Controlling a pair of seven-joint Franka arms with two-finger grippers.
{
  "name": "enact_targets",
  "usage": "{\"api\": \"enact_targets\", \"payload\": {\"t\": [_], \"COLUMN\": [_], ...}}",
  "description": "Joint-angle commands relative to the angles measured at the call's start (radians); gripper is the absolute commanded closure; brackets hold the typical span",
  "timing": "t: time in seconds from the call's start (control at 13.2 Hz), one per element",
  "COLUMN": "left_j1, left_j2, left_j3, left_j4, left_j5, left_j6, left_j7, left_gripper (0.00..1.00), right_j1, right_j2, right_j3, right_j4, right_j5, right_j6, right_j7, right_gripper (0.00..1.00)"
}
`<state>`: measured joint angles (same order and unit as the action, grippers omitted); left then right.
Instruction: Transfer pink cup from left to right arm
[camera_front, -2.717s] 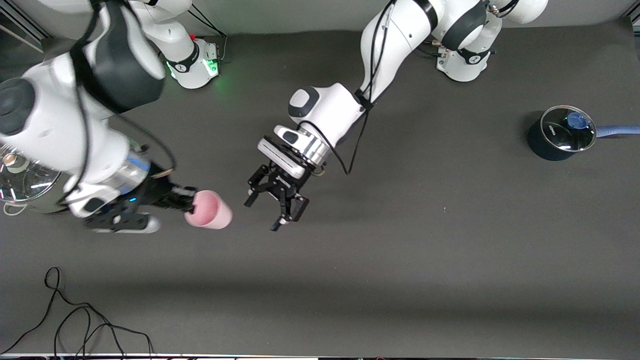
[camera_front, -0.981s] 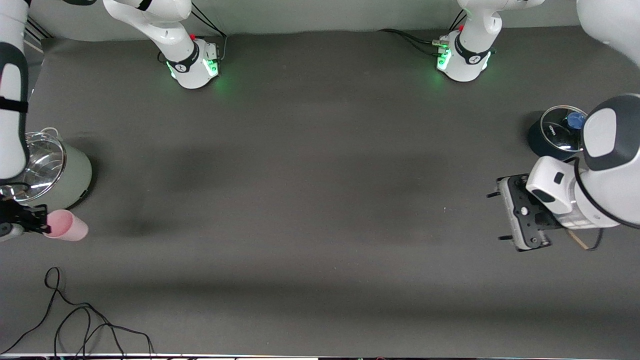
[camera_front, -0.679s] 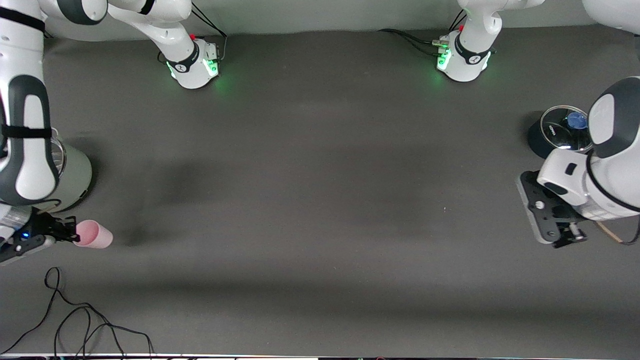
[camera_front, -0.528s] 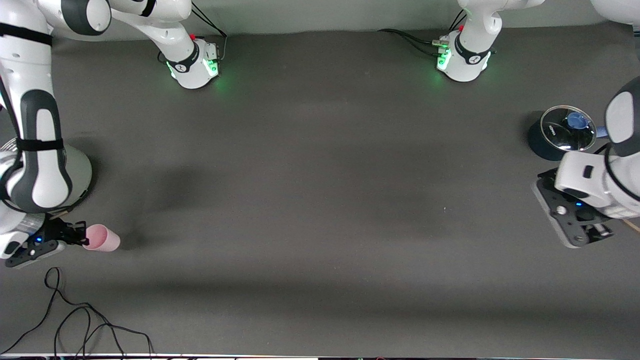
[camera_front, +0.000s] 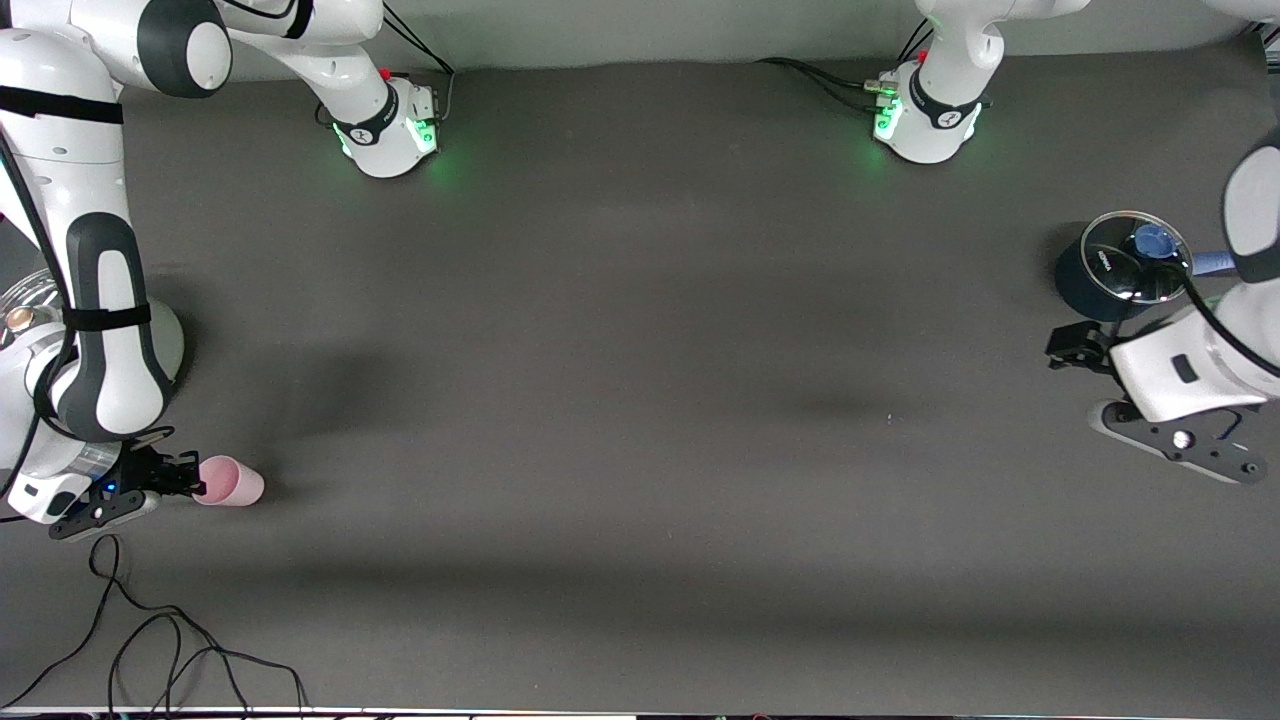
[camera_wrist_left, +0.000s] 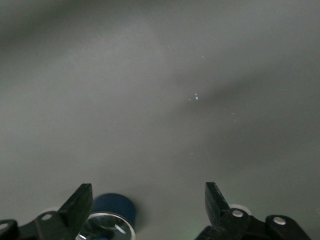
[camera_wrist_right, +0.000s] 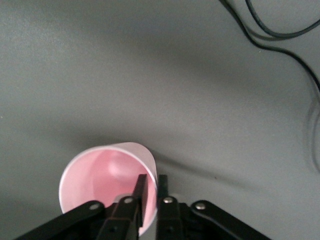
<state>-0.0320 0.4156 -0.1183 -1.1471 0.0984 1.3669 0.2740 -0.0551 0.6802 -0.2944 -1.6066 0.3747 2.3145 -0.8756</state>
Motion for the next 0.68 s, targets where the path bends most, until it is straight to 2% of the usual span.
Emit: {"api": "enact_targets", "payload": {"t": [0.0,0.23,0.6], "left_j1": [-0.034,-0.020,-0.022], "left_j2": [-0.049,-0.054,-0.084], "left_j3": [-0.024,-0.023,-0.024], "left_j4": [-0.033,-0.004,-0.022], "left_j5": [-0.005,0.003,0.018], "left_j6": [-0.047,-0.081,-0.138], "left_j7": [-0.073,-0.062,-0.067], "left_gripper": [0.00,0.00,0.00], "right_j1": [0.010,0.017,0.021], "right_j2": [-0.020,-0.137,-0.319], "right_j3": [-0.006,-0.018,-0.023], "right_j4": [0.025,0.027,0.028], "right_j5": [0.027,-0.008,-0.176], "right_j6": [-0.027,-0.145,-0.340], "right_j7": [-0.010,-0.006,0.094], "right_gripper": [0.00,0.00,0.00]}}
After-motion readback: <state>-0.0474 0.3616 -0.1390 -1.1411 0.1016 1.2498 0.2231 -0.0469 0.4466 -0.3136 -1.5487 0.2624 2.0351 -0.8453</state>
